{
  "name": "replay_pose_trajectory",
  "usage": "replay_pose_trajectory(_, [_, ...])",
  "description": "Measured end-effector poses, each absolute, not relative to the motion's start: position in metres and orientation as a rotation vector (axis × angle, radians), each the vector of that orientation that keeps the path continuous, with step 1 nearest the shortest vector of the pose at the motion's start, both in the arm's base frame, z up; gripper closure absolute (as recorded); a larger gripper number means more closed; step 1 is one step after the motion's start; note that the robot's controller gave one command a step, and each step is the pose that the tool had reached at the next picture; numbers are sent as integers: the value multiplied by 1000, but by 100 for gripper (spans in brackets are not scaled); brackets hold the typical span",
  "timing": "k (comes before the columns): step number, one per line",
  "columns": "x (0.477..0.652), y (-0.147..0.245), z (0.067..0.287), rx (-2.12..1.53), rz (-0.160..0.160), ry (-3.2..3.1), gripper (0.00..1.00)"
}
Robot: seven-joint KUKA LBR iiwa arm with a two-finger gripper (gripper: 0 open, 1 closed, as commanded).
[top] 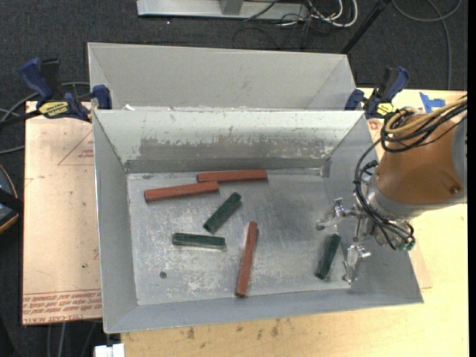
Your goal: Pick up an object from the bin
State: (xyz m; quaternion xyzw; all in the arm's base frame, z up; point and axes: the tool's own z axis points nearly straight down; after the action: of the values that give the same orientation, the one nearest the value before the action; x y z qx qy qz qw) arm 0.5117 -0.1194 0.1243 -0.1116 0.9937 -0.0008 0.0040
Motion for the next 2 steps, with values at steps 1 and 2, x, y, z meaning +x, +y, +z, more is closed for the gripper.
replay_pose_trajectory(1, [502, -123, 119, -590, 3, 3086, 0])
replay_pose_trajectory(2, [515, -129, 126, -1059, 0, 2954, 0])
